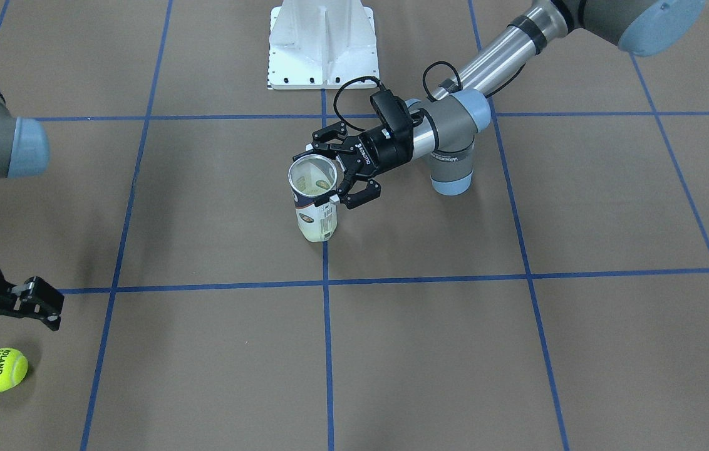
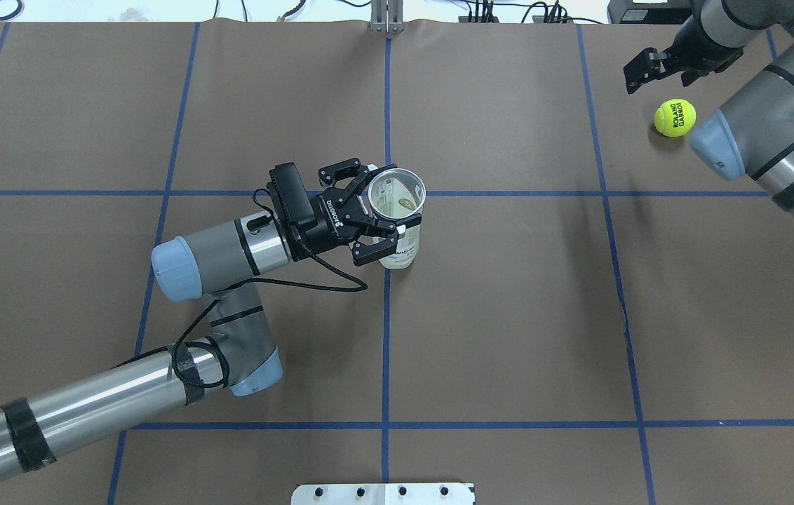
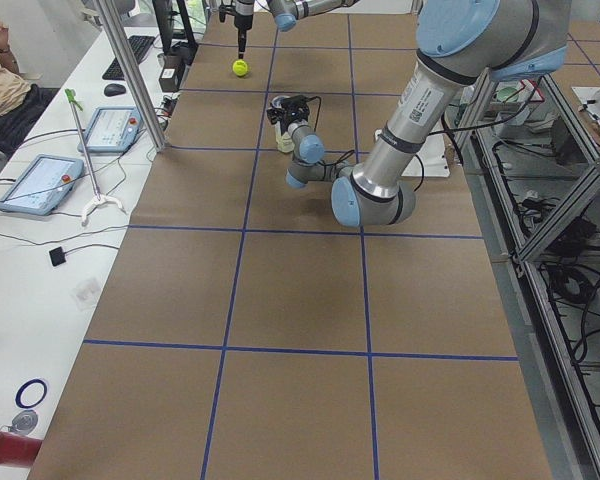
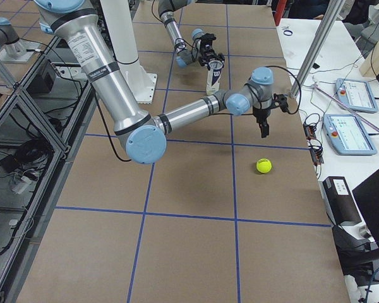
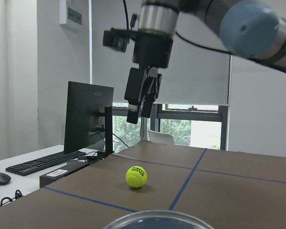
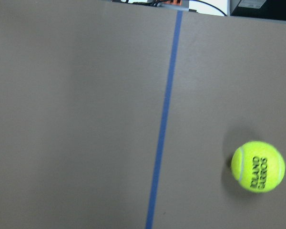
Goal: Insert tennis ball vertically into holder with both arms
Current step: 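Move the right gripper back to the farther yellow ball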
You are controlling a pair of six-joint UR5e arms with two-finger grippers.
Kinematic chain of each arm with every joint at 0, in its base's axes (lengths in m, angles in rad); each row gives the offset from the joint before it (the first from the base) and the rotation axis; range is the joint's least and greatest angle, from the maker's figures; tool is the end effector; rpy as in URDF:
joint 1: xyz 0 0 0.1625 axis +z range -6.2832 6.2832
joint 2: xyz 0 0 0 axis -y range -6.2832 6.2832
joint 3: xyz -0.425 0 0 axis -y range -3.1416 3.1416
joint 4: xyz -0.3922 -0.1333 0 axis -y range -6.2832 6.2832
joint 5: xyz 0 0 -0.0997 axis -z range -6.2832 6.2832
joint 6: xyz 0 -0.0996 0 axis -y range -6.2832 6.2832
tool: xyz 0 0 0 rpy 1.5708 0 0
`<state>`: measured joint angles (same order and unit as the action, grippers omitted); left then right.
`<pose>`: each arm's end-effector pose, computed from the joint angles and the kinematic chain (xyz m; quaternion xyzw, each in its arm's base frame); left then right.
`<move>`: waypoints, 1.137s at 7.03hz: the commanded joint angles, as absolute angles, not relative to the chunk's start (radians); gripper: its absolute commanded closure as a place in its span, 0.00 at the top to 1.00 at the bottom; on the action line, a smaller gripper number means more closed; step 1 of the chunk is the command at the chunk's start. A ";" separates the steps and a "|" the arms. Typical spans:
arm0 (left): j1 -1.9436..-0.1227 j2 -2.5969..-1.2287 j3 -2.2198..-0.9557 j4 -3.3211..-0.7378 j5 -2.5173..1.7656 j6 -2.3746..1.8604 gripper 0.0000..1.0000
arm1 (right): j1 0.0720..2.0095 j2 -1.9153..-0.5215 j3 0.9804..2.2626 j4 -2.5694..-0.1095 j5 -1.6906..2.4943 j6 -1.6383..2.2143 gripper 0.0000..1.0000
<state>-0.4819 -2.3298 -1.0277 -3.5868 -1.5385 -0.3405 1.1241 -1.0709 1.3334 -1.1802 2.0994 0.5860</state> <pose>0.5508 -0.4421 0.2470 0.6831 0.5833 0.1471 0.4142 -0.2335 -0.6798 0.4414 0.1471 -0.3680 -0.0200 0.9179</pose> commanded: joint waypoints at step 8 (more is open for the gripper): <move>-0.483 -2.330 -1.026 -3.590 -1.537 -0.341 0.87 | 1.100 -1.063 1.048 -0.977 2.013 0.563 0.98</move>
